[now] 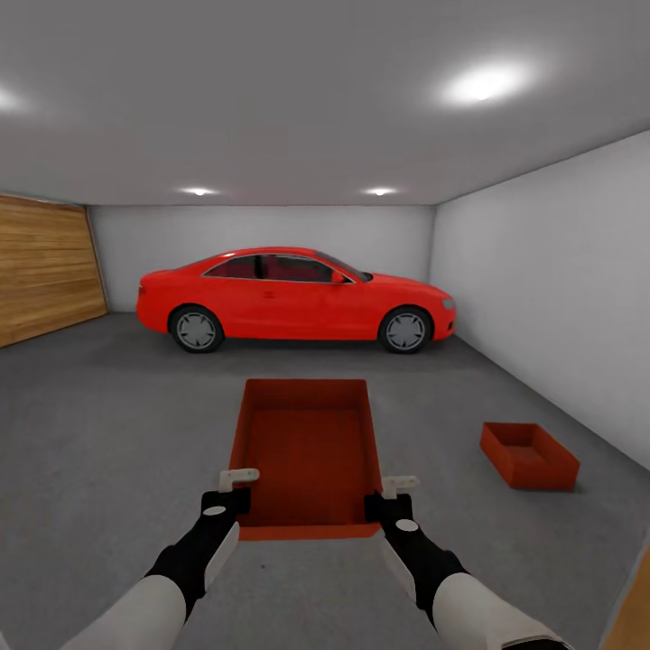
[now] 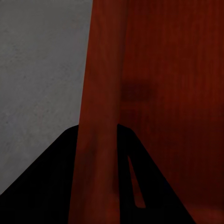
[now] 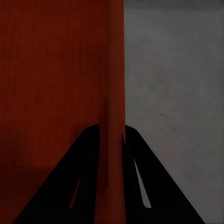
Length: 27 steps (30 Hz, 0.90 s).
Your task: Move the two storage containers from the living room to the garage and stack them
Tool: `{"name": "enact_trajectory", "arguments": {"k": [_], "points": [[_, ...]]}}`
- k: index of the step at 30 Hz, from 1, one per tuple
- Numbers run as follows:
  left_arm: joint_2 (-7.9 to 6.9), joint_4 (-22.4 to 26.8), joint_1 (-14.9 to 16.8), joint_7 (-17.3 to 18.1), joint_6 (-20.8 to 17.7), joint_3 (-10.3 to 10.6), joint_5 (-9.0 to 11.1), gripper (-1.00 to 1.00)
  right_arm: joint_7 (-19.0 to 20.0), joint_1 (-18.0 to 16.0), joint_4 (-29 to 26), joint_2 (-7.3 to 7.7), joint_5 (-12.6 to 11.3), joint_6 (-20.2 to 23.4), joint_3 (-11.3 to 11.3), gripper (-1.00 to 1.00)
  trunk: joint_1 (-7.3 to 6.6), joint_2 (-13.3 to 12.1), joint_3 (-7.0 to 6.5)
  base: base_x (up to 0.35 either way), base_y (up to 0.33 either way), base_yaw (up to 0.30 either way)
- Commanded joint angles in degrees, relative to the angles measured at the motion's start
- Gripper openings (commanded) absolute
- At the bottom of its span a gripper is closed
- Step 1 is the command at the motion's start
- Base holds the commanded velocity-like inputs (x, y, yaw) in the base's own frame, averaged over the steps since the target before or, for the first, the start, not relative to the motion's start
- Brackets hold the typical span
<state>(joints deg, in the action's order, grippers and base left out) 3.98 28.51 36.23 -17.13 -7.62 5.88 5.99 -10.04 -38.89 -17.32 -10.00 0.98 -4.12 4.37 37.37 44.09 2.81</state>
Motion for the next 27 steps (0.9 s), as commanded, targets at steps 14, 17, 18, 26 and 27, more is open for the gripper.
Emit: {"name": "enact_trajectory", "arguments": {"k": [14,17,18,26,27], "points": [[-0.99,1.2,0.1,-0.7,-0.4,-2.7,0.0,-1.0,-0.3,0.0,0.2,0.0,-0.2,-0.3,-0.6,-1.0,0.05,0.1,0.1,0.321,0.0,0.023],[-0.96,1.2,0.1,-0.7,-0.4,-2.7,0.0,-1.0,-0.3,0.0,0.2,0.0,-0.2,-0.3,-0.6,-1.0,0.05,0.1,0.1,0.321,0.0,0.01],[-0.97,1.2,0.1,-0.7,-0.4,-2.7,0.0,-1.0,-0.3,0.0,0.2,0.0,-0.2,-0.3,-0.6,-1.0,0.05,0.1,0.1,0.321,0.0,0.004],[-0.91,1.2,0.1,-0.7,-0.4,-2.7,0.0,-1.0,-0.3,0.0,0.2,0.0,-0.2,-0.3,-0.6,-1.0,0.05,0.1,0.1,0.321,0.0,0.001],[-0.92,1.2,0.1,-0.7,-0.4,-2.7,0.0,-1.0,-0.3,0.0,0.2,0.0,-0.2,-0.3,-0.6,-1.0,0.05,0.1,0.1,0.321,0.0,0.0]]}}
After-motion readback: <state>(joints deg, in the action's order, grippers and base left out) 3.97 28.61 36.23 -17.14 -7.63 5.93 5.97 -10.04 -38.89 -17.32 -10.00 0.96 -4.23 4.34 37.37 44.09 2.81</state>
